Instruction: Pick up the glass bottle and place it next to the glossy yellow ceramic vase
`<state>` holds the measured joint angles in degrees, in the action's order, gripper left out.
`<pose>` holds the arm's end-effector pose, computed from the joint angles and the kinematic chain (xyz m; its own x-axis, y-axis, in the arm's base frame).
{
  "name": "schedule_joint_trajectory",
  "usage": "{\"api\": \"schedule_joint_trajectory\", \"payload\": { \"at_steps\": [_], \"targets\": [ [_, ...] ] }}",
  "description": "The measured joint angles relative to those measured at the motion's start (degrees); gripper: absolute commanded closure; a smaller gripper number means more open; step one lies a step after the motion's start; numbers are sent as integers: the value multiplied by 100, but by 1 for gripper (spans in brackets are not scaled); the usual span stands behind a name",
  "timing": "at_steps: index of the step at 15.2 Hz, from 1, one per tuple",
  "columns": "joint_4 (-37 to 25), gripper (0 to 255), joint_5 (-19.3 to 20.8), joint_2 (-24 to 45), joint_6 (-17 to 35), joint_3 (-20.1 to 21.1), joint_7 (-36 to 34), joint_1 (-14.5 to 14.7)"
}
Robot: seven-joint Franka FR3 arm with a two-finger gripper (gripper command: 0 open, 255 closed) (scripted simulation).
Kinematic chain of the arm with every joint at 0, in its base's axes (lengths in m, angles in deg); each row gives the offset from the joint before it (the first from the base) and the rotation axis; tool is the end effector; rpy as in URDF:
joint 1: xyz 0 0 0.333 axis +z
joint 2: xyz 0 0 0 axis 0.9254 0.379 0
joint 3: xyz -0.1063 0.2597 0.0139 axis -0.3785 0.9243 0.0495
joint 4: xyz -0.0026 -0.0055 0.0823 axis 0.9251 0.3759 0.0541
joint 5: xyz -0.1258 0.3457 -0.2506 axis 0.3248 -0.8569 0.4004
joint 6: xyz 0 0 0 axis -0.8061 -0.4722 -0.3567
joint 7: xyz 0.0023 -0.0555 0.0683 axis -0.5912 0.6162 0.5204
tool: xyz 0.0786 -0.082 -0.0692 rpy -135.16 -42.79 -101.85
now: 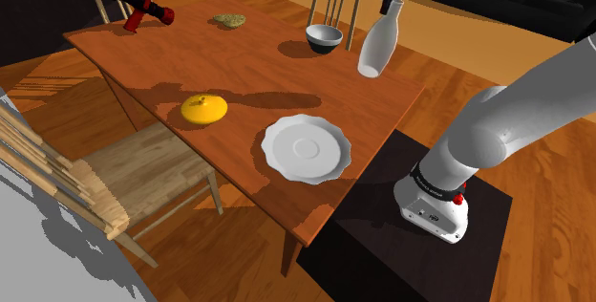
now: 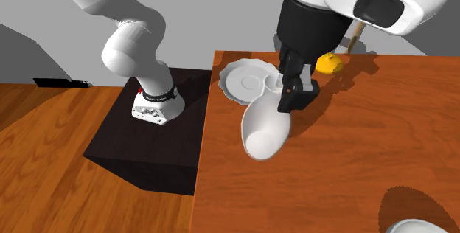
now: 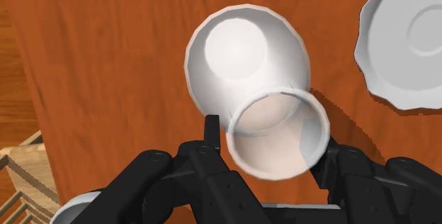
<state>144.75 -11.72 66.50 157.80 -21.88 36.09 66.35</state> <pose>0.4529 -0.2559 0.4980 1.0000 -0.0031 -0.0054 -0.0032 -0.9998 -0.0189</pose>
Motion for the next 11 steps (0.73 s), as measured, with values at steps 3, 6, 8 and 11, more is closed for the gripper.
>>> {"api": "schedule_joint_trajectory", "payload": {
  "at_steps": [3,6,8,11],
  "targets": [
    [-268,255,-26,38,-232,19,4,17],
    [-510,255,-45,64,-450,33,12,29],
    [-690,255,-59,100,-595,33,30,35],
    [-956,255,-75,127,-835,48,39,46]
  ]
}}
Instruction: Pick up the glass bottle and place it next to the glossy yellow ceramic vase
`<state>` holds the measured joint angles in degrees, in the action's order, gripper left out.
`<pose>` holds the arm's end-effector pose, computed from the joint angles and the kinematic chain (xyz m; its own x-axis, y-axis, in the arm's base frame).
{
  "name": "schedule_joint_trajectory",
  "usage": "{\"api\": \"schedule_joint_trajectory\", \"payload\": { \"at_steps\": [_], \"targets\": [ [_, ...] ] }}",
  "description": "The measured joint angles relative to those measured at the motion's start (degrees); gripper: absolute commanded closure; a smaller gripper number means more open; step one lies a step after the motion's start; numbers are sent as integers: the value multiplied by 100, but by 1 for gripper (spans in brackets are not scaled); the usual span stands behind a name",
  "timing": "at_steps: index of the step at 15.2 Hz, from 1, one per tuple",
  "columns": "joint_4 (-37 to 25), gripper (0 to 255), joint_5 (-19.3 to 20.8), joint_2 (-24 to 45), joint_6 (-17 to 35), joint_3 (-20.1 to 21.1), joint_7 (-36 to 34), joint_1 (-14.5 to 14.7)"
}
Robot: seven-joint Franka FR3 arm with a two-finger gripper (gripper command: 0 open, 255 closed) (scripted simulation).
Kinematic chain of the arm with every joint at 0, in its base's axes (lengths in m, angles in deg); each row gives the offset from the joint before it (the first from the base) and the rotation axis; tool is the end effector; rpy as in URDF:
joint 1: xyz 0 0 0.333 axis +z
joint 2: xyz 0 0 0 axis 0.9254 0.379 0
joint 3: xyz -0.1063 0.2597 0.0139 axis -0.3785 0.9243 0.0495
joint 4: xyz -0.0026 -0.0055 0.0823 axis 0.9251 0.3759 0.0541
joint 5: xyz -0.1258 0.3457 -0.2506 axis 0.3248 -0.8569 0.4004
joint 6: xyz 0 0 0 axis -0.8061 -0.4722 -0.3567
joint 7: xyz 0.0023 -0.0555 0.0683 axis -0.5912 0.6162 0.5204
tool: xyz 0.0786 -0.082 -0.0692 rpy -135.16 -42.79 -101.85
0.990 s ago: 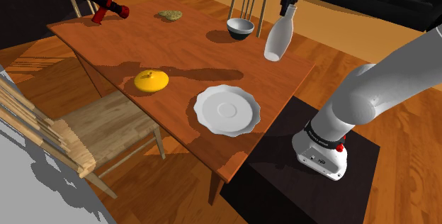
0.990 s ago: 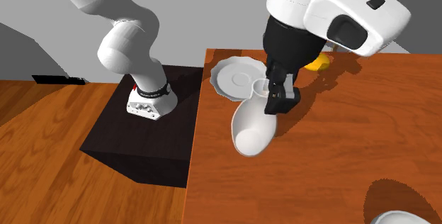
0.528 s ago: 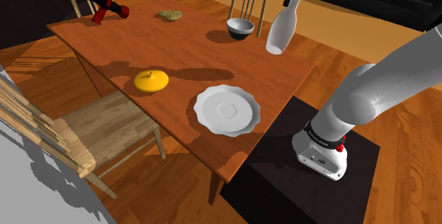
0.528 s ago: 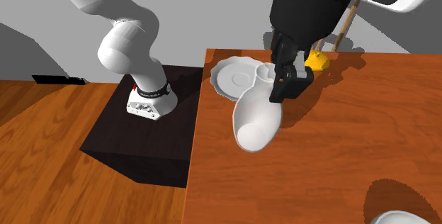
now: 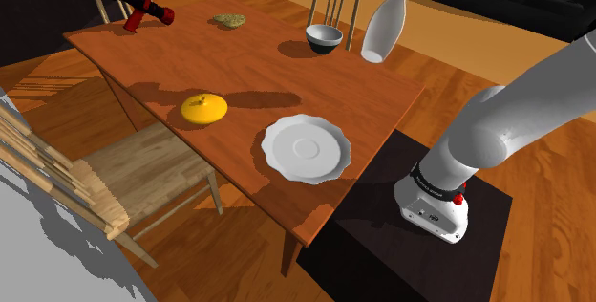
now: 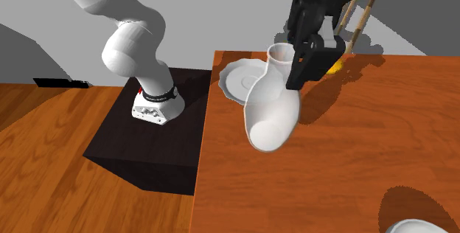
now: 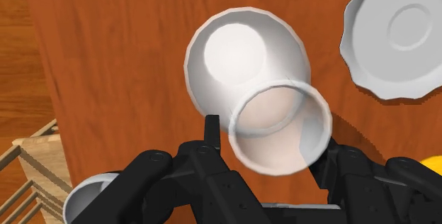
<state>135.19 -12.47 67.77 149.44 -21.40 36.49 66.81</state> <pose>0.4527 -0.2564 0.5633 1.0000 -0.0032 -0.0055 -0.0033 -0.9998 -0.0188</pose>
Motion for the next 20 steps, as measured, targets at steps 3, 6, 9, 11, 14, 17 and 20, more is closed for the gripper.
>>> {"api": "schedule_joint_trajectory", "payload": {
  "at_steps": [3,6,9,11,14,17,20],
  "targets": [
    [-304,255,-29,64,-243,8,14,15],
    [-629,255,-62,161,-476,0,45,29],
    [-910,255,-83,229,-693,-14,83,33],
    [-1147,255,-107,290,-873,-6,86,47],
    [-1470,255,-142,395,-1097,-23,122,55],
    [-1893,255,-197,559,-1366,-60,181,61],
    [-2248,255,-240,684,-1606,-79,214,68]
  ]
}}
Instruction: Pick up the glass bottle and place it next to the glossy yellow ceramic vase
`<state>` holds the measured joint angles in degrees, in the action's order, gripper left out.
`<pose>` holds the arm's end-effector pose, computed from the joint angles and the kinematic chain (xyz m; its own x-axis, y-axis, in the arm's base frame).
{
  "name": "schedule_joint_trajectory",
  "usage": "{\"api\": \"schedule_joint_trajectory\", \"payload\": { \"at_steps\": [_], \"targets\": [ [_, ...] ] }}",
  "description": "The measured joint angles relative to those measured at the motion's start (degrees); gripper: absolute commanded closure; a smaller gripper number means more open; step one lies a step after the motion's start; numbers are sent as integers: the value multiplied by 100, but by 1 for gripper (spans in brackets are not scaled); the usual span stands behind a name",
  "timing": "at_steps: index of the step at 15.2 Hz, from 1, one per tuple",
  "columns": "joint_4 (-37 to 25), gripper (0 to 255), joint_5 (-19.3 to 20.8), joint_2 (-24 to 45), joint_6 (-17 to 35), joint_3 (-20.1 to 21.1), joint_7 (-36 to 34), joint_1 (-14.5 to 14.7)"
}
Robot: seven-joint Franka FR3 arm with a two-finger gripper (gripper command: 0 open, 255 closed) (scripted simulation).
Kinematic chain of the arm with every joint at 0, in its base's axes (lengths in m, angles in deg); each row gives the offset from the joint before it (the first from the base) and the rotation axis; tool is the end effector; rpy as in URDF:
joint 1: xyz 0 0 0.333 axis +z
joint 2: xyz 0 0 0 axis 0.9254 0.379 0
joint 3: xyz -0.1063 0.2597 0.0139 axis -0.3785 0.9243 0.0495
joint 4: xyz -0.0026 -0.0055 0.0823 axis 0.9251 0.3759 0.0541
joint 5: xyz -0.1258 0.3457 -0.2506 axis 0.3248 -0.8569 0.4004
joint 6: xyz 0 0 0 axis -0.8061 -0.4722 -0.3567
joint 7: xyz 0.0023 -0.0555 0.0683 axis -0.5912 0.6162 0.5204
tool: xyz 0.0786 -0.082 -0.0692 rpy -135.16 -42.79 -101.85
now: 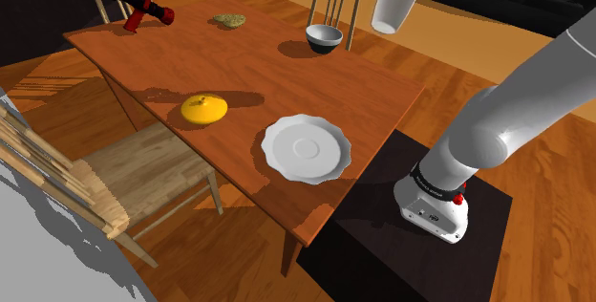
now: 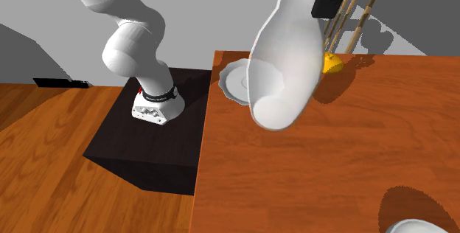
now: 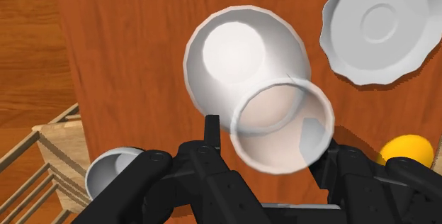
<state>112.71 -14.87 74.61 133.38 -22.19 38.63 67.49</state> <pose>0.4454 -0.2573 0.6824 1.0000 -0.0033 -0.0055 -0.0034 -0.9998 -0.0188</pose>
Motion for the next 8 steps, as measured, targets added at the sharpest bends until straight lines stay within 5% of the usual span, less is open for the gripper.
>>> {"api": "schedule_joint_trajectory", "payload": {
  "at_steps": [4,8],
  "targets": [
    [-558,255,-84,233,-343,-57,76,-2],
    [-317,255,-132,220,-132,191,-341,147]
  ]
}}
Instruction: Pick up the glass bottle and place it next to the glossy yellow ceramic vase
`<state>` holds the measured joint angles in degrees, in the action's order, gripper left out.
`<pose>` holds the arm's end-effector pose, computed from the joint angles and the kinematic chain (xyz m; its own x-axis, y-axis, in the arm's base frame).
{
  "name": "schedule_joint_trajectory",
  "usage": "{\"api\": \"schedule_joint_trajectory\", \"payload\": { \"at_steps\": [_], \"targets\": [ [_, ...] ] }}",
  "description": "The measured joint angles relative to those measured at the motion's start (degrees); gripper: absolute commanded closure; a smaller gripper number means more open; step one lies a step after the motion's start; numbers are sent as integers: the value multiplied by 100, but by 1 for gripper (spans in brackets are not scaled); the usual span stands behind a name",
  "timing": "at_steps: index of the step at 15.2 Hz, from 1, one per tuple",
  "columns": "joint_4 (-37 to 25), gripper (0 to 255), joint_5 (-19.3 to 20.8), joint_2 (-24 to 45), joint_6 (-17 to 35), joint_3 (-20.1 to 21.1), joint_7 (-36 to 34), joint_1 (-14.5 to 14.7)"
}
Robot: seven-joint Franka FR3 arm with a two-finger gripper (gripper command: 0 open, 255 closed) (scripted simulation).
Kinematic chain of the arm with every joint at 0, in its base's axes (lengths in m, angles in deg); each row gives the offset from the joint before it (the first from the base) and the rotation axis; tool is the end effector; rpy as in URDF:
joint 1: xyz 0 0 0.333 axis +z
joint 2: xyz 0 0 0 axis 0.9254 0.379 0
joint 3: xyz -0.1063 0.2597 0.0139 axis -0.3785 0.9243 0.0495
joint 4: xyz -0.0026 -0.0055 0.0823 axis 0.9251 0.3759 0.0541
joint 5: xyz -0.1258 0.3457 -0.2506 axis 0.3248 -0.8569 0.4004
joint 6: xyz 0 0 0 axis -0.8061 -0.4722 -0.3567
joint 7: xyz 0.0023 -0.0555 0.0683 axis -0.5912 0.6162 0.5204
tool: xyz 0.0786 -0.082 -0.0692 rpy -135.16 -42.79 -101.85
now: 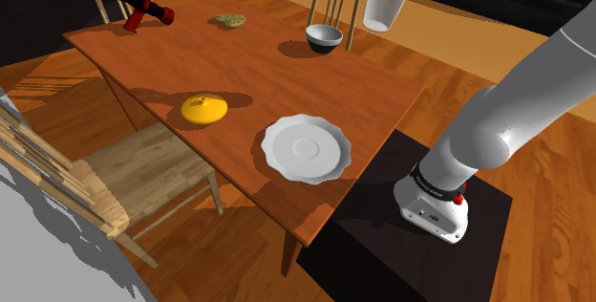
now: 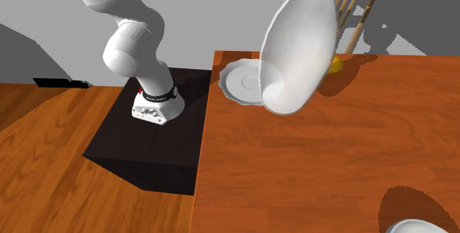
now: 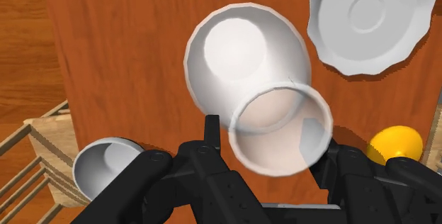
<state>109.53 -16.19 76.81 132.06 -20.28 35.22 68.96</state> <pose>0.4675 -0.2243 0.6915 1.0000 -0.0024 -0.0059 -0.0025 -0.9998 -0.0192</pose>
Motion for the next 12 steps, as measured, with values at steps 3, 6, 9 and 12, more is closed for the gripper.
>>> {"api": "schedule_joint_trajectory", "payload": {
  "at_steps": [3,6,9,12],
  "targets": [
    [399,255,-34,-33,353,218,-374,131],
    [653,255,-76,-16,618,393,-679,244],
    [840,255,-147,87,899,599,-1044,389],
    [951,255,-222,252,1166,771,-1355,520]
  ]
}}
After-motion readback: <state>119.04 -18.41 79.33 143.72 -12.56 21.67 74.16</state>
